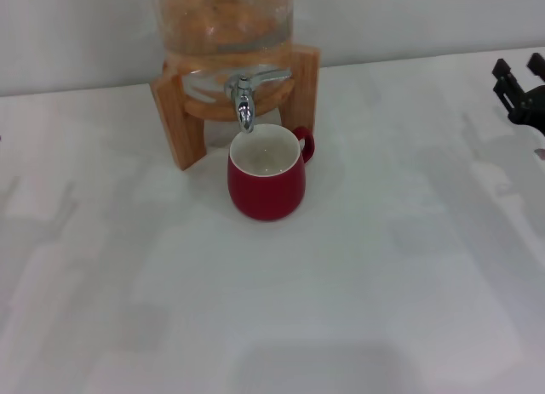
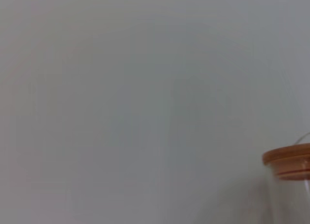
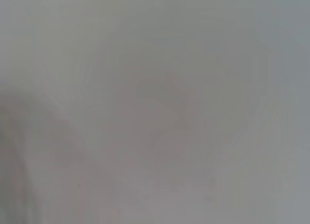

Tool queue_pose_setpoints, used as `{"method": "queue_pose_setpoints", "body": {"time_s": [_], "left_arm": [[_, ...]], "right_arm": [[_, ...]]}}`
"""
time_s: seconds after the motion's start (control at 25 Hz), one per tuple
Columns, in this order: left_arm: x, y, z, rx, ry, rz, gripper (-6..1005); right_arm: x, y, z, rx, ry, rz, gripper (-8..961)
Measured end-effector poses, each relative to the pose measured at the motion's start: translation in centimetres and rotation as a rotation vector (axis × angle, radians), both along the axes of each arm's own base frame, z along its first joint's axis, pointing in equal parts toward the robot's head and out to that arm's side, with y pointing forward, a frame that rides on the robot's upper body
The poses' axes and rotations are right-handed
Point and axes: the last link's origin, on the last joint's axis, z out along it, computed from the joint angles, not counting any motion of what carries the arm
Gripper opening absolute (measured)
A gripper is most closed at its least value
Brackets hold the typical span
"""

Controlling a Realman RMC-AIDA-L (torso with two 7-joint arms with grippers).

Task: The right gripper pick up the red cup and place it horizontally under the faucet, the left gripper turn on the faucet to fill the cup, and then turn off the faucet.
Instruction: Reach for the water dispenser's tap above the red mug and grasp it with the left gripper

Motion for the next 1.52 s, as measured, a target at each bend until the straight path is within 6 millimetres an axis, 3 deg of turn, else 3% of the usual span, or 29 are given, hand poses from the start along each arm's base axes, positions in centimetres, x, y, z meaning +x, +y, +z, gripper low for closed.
{"method": "queue_pose_setpoints", "body": {"time_s": [0.36,0.6,0.96,1.52], "left_arm": [[-0.5,-0.2,0.6,0.032,-0.008,0.02,849],[-0.5,-0.2,0.6,0.034,-0.008,0.021,849],[-0.5,0.4,1.1,0.048,-0.019,0.032,849],[-1.6,5.4,3.1,-0.143,0.0,0.288,848]], "right_arm": [[0.6,-0.9,0.5,0.054,0.024,-0.02,760],[1.0,-1.7,1.3,0.103,0.048,-0.021,867],[0.9,-1.9,1.2,0.1,0.09,-0.011,863],[1.1,-1.3,0.0,0.048,0.127,-0.064,860]]}}
